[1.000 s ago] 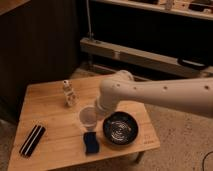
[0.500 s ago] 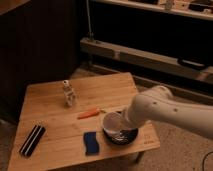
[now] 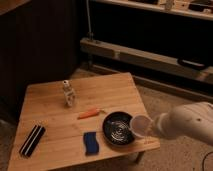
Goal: Place the ceramic cup in the ceramic bowl
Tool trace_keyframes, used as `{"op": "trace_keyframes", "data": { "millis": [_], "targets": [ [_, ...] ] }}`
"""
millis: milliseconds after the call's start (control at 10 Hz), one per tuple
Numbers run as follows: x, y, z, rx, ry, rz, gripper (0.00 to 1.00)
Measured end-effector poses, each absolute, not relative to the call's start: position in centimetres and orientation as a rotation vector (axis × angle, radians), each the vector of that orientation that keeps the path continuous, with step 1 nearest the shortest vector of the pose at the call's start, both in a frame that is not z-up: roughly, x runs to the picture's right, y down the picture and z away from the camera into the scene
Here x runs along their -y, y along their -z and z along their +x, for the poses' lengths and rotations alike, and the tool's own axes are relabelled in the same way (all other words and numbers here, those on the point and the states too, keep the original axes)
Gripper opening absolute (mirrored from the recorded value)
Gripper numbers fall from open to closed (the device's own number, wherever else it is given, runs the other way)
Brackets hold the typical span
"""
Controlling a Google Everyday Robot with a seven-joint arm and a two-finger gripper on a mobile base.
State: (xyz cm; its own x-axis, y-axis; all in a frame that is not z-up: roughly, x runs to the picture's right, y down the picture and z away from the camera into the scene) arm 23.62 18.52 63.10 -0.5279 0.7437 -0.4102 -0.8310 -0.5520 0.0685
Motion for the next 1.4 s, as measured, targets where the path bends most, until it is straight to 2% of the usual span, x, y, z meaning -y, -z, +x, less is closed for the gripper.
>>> {"op": "trace_keyframes", "data": {
  "millis": [300,600,1000,1400],
  "targets": [
    [-17.5,-64.9,29.1,-0.321,-2.190,-0.394,0.00],
    [-16.0,-66.0,29.1,-0.311,-2.174,-0.401,0.00],
    [-12.1,-69.1,21.6,-0.308,-2.069,-0.453,0.00],
    [-9.7,-73.7,12.0,-0.358,-1.919,-0.538,0.00]
  ]
}}
